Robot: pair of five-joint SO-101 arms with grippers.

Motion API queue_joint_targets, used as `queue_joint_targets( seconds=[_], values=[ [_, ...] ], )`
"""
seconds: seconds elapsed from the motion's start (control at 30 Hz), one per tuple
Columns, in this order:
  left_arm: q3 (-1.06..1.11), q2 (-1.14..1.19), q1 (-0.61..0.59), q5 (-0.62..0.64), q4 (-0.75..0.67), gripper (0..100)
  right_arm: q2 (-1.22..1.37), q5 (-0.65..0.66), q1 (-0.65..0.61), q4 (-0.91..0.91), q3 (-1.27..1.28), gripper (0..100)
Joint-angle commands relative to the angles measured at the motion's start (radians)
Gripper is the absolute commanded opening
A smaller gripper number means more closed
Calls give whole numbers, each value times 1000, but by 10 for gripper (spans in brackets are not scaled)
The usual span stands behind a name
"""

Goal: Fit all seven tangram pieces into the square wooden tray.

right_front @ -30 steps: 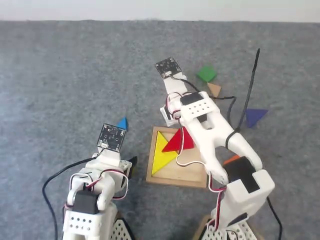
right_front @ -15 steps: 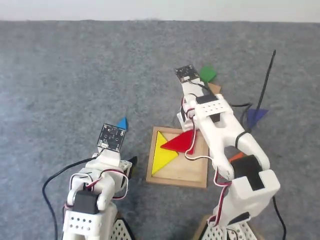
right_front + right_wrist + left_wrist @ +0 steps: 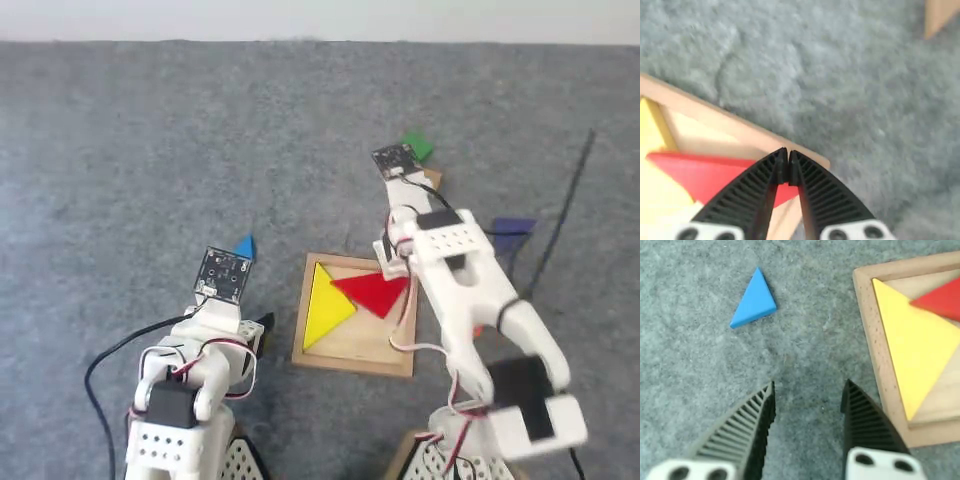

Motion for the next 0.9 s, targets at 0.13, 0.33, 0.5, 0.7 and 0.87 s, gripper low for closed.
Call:
queue_joint_targets(
  seconds=[0.13, 0.33, 0.5, 0.7, 0.87],
  values=[
    [-7, -8, 5, -2, -5, 207, -286, 0, 5, -50, 114, 8],
    [-7, -8, 5, -2, -5, 207, -499, -20, -16, -61, 276, 8],
    [-7, -8, 5, -2, -5, 207, -501, 17, -15, -42, 342, 8],
    [-7, -8, 5, -2, -5, 207, -406, 46, -16, -35, 351, 8],
    [-7, -8, 5, -2, -5, 207, -320, 49, -102, -70, 341, 8]
  ],
)
